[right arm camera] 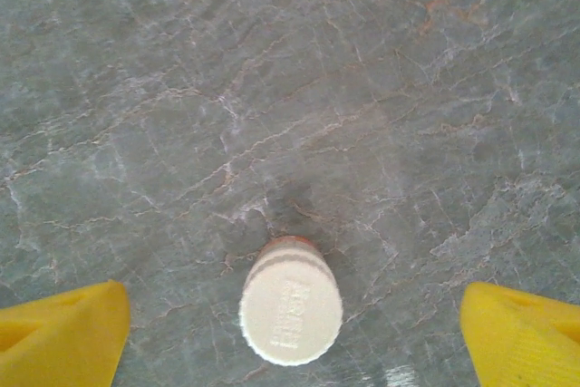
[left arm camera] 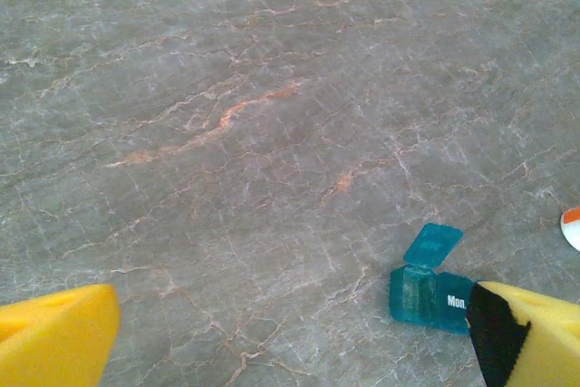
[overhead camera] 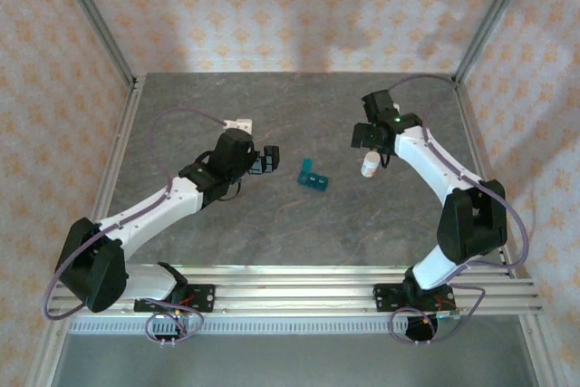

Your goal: Sort the pills into containers

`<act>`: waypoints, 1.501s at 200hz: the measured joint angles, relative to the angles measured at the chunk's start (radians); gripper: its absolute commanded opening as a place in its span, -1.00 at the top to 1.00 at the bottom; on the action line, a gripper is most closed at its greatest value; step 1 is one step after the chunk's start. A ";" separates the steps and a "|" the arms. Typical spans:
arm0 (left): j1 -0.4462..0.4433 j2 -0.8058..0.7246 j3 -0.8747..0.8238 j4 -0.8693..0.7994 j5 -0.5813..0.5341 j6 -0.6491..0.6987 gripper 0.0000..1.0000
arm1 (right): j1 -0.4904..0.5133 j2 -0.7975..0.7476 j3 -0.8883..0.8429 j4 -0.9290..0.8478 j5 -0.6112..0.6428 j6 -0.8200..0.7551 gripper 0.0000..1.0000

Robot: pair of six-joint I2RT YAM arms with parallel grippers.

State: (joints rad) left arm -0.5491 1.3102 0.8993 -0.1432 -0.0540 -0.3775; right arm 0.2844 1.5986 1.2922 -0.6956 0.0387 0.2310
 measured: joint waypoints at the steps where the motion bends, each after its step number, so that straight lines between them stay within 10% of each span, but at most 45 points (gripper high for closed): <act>1: 0.000 0.000 0.000 0.000 0.000 0.000 -1.00 | -0.003 0.002 0.000 0.000 -0.005 0.002 -0.80; 300: 0.000 0.015 -0.005 -0.005 0.066 0.000 -1.00 | -0.037 0.158 -0.073 0.057 -0.144 0.009 -0.16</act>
State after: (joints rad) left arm -0.5488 1.3251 0.8944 -0.1482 0.0116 -0.3775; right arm 0.2478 1.7569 1.2190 -0.6388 -0.1055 0.2398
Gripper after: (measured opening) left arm 0.998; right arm 0.583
